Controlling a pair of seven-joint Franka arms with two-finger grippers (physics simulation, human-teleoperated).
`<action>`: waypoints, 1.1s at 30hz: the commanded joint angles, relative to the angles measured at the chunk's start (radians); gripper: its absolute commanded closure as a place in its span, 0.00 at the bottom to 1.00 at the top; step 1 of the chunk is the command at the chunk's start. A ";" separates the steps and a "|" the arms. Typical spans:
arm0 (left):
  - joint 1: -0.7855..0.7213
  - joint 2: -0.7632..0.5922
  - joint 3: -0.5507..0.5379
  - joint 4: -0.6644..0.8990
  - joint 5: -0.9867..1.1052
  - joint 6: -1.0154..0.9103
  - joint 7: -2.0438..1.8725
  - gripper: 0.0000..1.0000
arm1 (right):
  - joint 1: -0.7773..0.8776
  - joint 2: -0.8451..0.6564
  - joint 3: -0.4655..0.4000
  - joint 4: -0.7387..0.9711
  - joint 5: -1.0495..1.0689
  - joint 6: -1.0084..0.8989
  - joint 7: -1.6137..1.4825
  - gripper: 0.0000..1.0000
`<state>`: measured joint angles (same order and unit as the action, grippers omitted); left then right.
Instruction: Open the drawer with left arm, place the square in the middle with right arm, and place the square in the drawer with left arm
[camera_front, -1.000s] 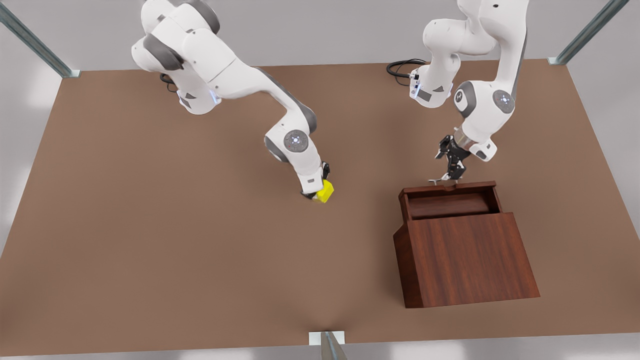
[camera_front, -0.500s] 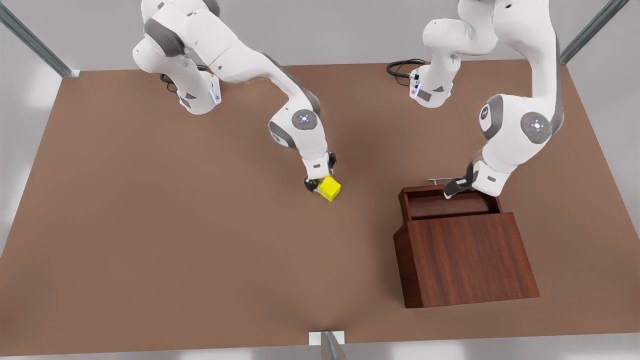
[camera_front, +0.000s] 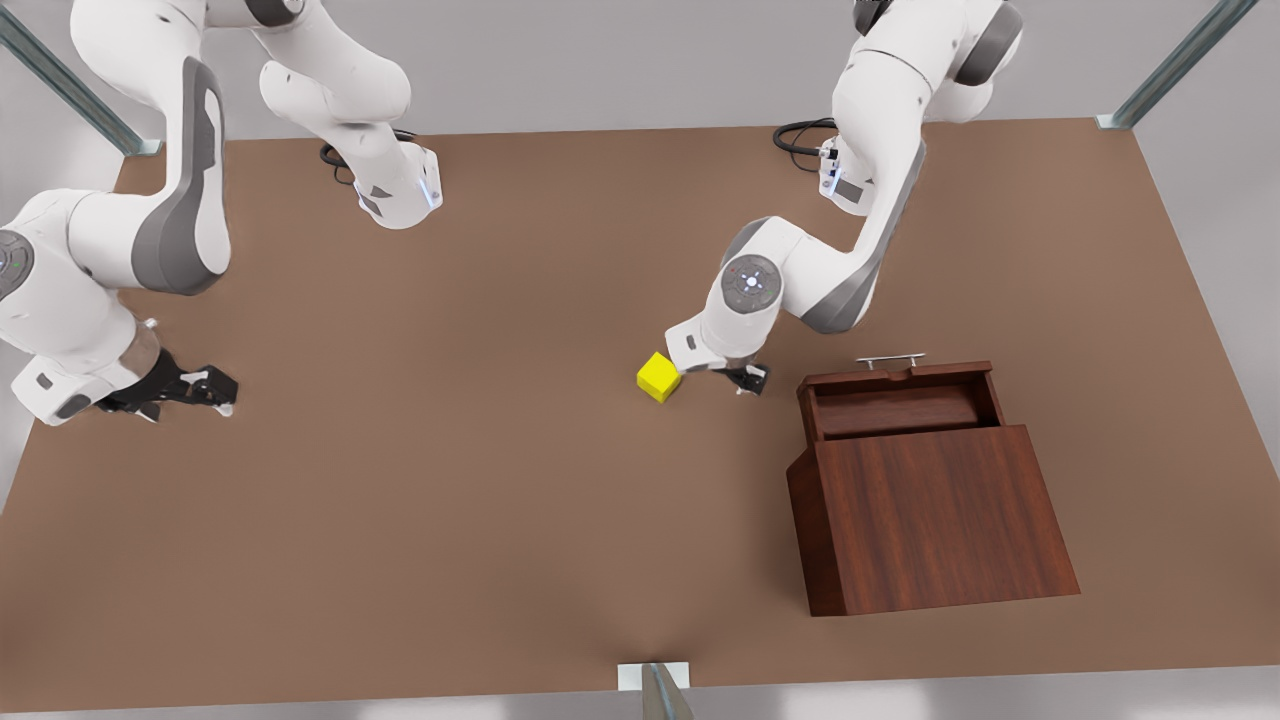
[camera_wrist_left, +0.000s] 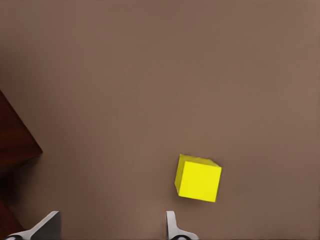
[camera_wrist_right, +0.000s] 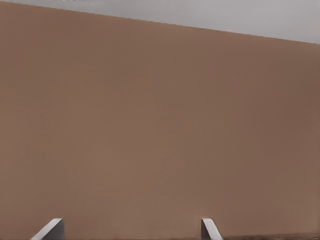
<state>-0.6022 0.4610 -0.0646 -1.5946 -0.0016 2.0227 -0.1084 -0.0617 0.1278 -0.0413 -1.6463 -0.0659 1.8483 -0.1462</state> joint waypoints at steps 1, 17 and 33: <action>-0.010 0.011 0.000 0.005 0.006 0.011 0.000 0.00 | 0.010 -0.002 0.001 -0.003 0.003 -0.001 0.000 0.00; -0.189 0.186 0.002 0.018 0.163 0.122 -0.171 0.00 | -0.017 0.012 -0.008 0.111 0.089 -0.018 -0.009 0.00; -0.211 0.176 0.028 -0.082 0.250 0.191 -0.163 0.00 | -0.018 0.013 -0.008 0.122 0.092 -0.018 -0.010 0.00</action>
<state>-0.8128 0.6381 -0.0355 -1.6808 0.2356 2.2201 -0.2715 -0.0809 0.1397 -0.0491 -1.5236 0.0246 1.8313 -0.1551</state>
